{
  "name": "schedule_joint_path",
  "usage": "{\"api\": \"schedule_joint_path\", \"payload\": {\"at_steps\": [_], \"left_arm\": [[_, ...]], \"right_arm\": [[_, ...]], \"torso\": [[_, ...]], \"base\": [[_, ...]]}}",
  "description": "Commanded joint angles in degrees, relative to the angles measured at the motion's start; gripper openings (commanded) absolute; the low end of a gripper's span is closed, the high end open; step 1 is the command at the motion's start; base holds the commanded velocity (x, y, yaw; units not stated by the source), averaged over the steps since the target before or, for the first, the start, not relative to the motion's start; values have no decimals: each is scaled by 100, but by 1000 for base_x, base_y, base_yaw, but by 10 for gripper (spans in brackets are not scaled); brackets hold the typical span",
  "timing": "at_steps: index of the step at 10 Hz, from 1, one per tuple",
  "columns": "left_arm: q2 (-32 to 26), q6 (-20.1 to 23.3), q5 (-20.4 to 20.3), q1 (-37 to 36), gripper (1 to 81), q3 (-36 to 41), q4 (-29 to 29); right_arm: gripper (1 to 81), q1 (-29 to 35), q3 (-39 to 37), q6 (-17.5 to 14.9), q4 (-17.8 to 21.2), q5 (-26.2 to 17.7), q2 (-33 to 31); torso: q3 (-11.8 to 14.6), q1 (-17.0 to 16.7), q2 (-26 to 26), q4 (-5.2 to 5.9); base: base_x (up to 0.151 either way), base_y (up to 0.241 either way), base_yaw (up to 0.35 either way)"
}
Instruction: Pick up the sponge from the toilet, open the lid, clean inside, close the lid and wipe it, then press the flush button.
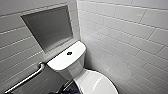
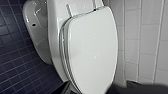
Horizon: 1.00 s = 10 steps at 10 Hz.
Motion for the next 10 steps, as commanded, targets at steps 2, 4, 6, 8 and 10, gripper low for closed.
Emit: {"api": "schedule_joint_path", "payload": {"at_steps": [2, 4, 6, 8, 10], "left_arm": [[-474, 34, 609, 253, 811, 238, 1011], [-492, 43, 759, 903, 811, 317, 1793], [-474, 43, 725, 1598, 811, 326, 2584], [-448, 43, 750, 2143, 811, 334, 3173], [-439, 104, 698, 2757, 811, 308, 3875]], "right_arm": [[10, -235, -297, -54, -210, -827, 102], [10, -147, 72, -352, -88, -1003, -65], [10, -103, 414, -1825, 1148, -986, -92], [10, -67, 775, -2788, 2181, -889, -92], [10, 47, 819, -2779, 2181, -933, -153]], "torso": [[0, -2, 0, 0], [0, -5, -2, 0], [2, -5, -2, 0], [2, -5, -2, 0], [2, -5, -2, 0]], "base": [[0, 0, 0], [0, 0, 0], [0, 0, 0], [0, 0, 0], [0, 0, 0]]}}
